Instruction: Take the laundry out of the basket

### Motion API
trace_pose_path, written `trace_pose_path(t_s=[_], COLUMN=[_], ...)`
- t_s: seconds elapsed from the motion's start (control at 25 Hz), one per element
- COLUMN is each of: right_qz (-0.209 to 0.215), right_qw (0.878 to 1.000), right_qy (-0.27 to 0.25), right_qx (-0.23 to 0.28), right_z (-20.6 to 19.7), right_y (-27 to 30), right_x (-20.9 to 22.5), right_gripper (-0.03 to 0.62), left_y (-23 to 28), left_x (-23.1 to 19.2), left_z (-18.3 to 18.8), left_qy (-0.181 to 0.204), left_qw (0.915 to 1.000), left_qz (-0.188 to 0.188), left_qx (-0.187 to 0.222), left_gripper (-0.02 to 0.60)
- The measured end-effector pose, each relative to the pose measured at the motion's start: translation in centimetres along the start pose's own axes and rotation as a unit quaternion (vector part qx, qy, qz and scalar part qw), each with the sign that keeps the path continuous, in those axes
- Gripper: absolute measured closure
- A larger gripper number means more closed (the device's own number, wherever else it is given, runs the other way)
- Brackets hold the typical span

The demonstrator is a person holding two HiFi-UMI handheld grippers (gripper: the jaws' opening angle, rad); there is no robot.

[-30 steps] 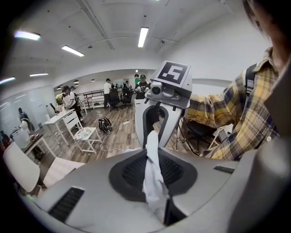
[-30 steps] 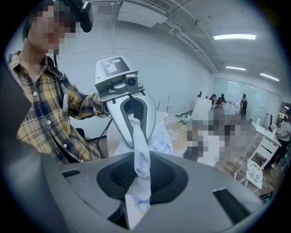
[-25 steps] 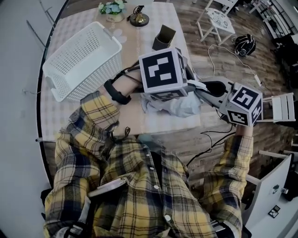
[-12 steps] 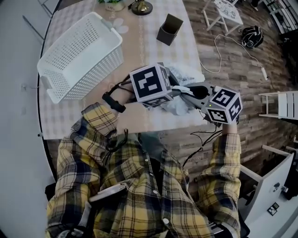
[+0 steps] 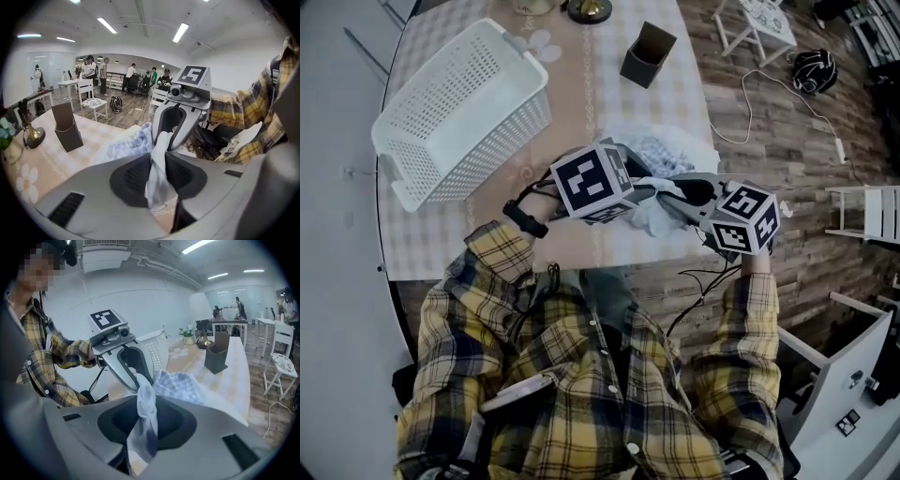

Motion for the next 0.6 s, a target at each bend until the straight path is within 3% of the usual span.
trace_pose_path(t_s=[0.36, 0.6], right_qz=[-0.018, -0.041], right_qw=[0.997, 0.986], right_qy=[0.010, 0.010], right_qx=[0.079, 0.159], right_z=[4.1, 9.0], right_y=[-3.8, -3.7], right_x=[-0.3, -2.8], right_gripper=[0.450, 0.450], left_y=[-4.6, -9.7], left_x=[-0.8, -0.6], left_z=[1.0, 2.1], left_qy=[0.001, -0.009], left_qw=[0.9985, 0.9916], left_qz=[0.043, 0.072], left_qx=[0.035, 0.107], left_gripper=[0.396, 0.396])
Point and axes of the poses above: the fingertips, and each gripper's own axes: y forward along the fingers, x to its right, z out of its top, the point moved 2 cm from there along -y, backward along the fingers, and after that the axes turned 1 degree about -z, right-handed, at the moved point
